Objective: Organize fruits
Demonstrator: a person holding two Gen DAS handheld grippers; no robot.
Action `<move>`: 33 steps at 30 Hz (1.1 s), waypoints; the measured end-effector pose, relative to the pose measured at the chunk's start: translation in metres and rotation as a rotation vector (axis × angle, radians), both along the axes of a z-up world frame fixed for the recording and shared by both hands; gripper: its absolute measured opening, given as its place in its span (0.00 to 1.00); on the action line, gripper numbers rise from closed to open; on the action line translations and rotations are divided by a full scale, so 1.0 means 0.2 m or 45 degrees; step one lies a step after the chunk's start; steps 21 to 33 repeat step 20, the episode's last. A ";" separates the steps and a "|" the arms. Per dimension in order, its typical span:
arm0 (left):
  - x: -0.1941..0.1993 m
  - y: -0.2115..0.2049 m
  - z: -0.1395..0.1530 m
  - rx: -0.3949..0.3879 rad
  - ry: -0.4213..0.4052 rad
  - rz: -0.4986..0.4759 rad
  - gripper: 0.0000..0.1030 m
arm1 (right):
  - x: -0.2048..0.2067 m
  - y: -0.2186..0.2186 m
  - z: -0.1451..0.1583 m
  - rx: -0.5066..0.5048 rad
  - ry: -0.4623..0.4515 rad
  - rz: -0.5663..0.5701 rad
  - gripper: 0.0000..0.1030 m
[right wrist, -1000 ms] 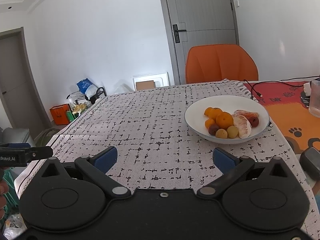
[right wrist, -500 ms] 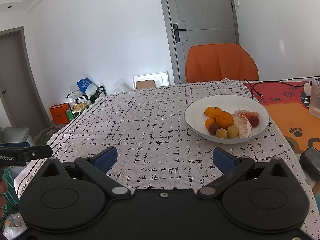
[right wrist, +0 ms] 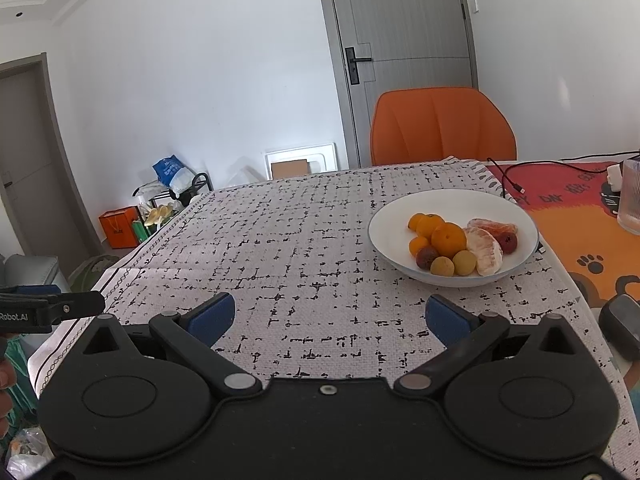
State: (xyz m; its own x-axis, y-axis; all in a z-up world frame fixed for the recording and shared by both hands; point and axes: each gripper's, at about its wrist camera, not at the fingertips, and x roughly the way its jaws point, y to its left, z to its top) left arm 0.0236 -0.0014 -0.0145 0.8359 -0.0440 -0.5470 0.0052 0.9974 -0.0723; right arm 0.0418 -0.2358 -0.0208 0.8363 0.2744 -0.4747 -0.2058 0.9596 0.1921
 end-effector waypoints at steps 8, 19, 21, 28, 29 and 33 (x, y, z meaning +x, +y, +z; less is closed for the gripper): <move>-0.01 0.00 0.01 0.002 -0.003 -0.005 1.00 | 0.00 -0.01 0.00 0.008 -0.003 -0.002 1.00; -0.01 0.02 0.02 -0.004 -0.021 0.008 1.00 | 0.00 0.00 0.01 0.010 -0.005 0.008 1.00; -0.01 0.02 0.02 -0.005 -0.021 0.007 1.00 | 0.00 0.00 0.01 0.009 -0.003 0.007 1.00; -0.01 0.02 0.02 -0.005 -0.021 0.007 1.00 | 0.00 0.00 0.01 0.009 -0.003 0.007 1.00; -0.01 0.02 0.02 -0.005 -0.021 0.007 1.00 | 0.00 0.00 0.01 0.009 -0.003 0.007 1.00; -0.01 0.02 0.02 -0.005 -0.021 0.007 1.00 | 0.00 0.00 0.01 0.009 -0.003 0.007 1.00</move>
